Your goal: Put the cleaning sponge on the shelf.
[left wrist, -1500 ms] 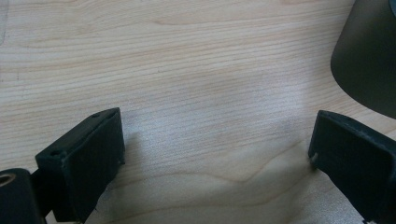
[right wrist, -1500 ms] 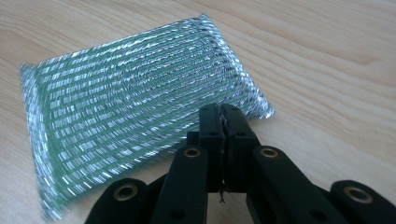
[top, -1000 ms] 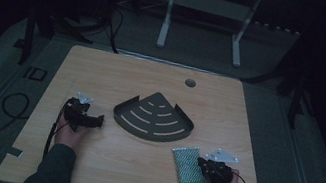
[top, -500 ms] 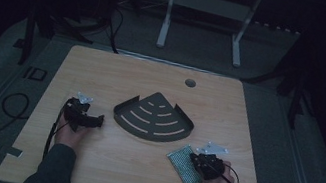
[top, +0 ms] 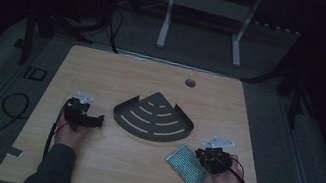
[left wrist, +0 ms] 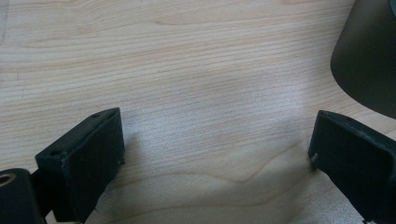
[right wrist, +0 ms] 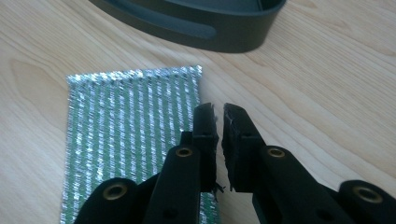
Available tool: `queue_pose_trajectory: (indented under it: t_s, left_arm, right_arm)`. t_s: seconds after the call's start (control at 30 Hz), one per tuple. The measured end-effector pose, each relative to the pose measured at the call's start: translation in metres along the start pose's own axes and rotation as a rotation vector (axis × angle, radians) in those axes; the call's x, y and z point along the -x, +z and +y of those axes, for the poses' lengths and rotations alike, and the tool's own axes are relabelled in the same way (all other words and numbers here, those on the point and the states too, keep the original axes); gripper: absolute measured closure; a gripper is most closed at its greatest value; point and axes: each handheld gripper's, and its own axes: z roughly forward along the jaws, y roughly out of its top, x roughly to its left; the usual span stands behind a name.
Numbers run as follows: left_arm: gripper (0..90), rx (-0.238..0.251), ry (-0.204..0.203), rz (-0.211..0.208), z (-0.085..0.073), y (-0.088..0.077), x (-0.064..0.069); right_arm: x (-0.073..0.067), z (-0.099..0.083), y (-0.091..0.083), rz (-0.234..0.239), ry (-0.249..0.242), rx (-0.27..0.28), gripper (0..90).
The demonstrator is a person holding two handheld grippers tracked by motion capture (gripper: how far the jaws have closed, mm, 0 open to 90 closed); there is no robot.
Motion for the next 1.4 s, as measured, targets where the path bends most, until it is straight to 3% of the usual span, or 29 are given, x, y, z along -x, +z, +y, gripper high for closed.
queue_pose_trajectory:
  t_s: [0.5,0.7,0.9,1.1,1.4]
  left_arm:
    - [3.8,0.0,0.0,0.0,0.0,0.0,0.0]
    - [3.8,0.001,0.0,0.0,0.0,0.0,0.0]
    - [3.8,0.0,-0.001,0.0,0.0,0.0,0.0]
    - [3.8,0.0,0.0,0.0,0.0,0.0,0.0]
    - [3.8,0.001,-0.001,0.0,0.0,0.0,0.0]
  right_arm:
    - [0.016,-0.002,0.006,0.133,0.031,-0.082,72.8]
    - [0.022,0.001,0.009,0.166,0.045,-0.117,71.1]
    - [0.024,0.007,0.01,0.179,0.024,-0.157,73.0]
    - [0.025,0.013,0.008,0.209,0.018,-0.163,73.5]
    - [0.027,0.019,0.015,0.251,0.005,-0.23,73.4]
